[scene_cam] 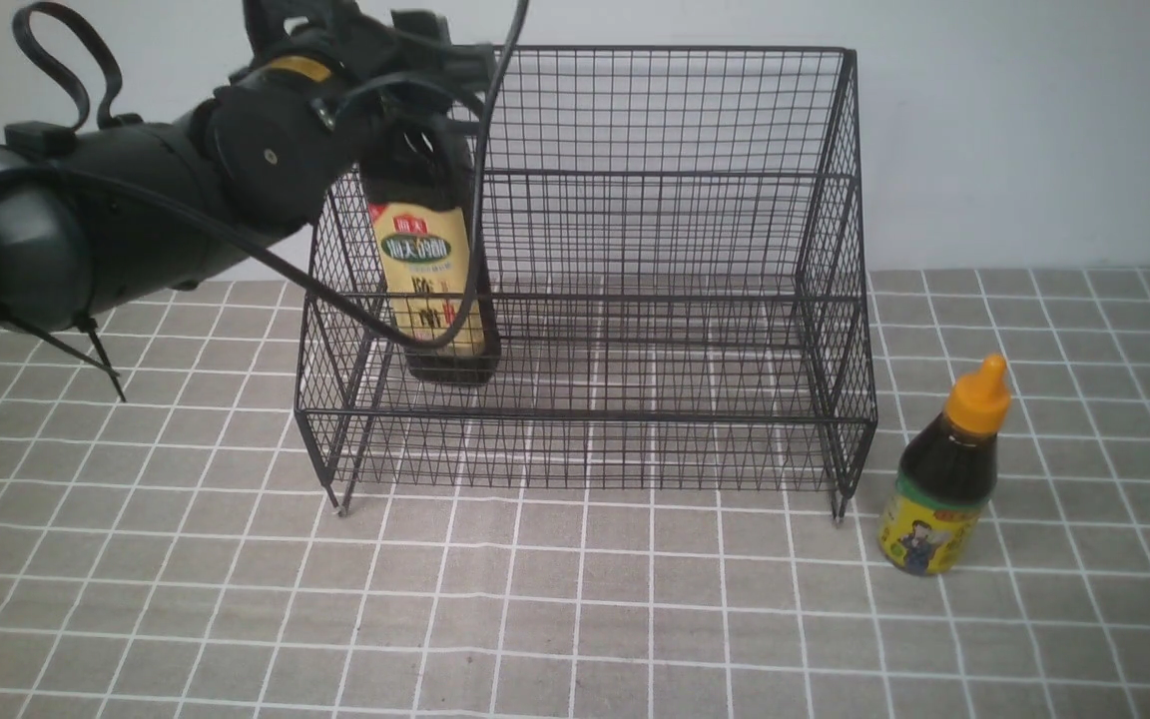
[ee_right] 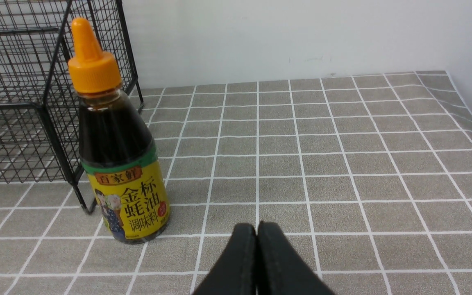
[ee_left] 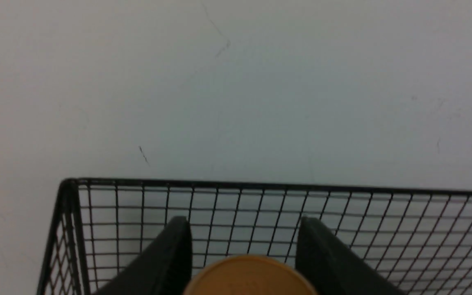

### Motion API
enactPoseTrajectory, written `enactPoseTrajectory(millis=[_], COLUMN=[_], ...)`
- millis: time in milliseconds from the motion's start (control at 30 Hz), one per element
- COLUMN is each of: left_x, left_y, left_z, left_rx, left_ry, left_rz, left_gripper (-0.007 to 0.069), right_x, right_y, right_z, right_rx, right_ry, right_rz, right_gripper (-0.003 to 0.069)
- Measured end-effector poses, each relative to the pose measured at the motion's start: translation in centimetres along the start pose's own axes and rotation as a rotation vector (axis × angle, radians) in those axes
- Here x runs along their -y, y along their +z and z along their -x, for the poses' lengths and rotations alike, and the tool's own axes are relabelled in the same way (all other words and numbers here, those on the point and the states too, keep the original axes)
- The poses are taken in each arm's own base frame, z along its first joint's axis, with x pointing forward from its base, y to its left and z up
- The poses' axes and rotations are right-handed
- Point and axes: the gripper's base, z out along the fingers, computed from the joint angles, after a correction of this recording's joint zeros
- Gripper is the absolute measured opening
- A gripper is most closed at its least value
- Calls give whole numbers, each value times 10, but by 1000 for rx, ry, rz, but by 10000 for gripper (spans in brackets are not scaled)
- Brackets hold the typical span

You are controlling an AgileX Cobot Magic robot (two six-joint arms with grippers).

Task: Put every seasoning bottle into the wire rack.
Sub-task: Use the left arm to put the condiment bottle back on the shelf

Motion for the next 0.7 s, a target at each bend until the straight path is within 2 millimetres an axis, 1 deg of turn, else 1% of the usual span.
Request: enactPoseTrajectory(millis=[100, 200, 267, 300, 367, 400, 467, 500, 533, 600, 700], left_x=[1, 1, 2, 2, 2, 2, 3, 3, 4, 4, 6], left_y=[1, 1, 1, -1, -2, -6, -11, -12, -18, -21, -36], left_z=[-4, -4, -3, 0, 4, 10, 18, 19, 28, 33, 51], left_rx=[-30, -37, -34, -17, -4, 13, 33, 36, 61, 74, 119], left_ry=[44, 60, 84, 97, 107, 125, 158, 161, 196, 209, 242], left_rz=[-12, -16, -17, -15, -15, -16, -18, -18, -20, -20, -25], left_gripper=[300, 302, 321, 345, 365, 395, 425, 425, 440, 445, 448], right_x=[0, 0, 0, 0, 0, 0, 0, 0, 0, 0, 0], right_y=[0, 0, 0, 0, 0, 0, 0, 0, 0, 0, 0], right_z=[0, 0, 0, 0, 0, 0, 0, 0, 0, 0, 0], right_rx=[0, 0, 0, 0, 0, 0, 0, 0, 0, 0, 0], right_ry=[0, 0, 0, 0, 0, 0, 0, 0, 0, 0, 0], right_rz=[0, 0, 0, 0, 0, 0, 0, 0, 0, 0, 0], right_gripper=[-12, -12, -12, -12, -12, -12, -12, -12, -12, -12, -12])
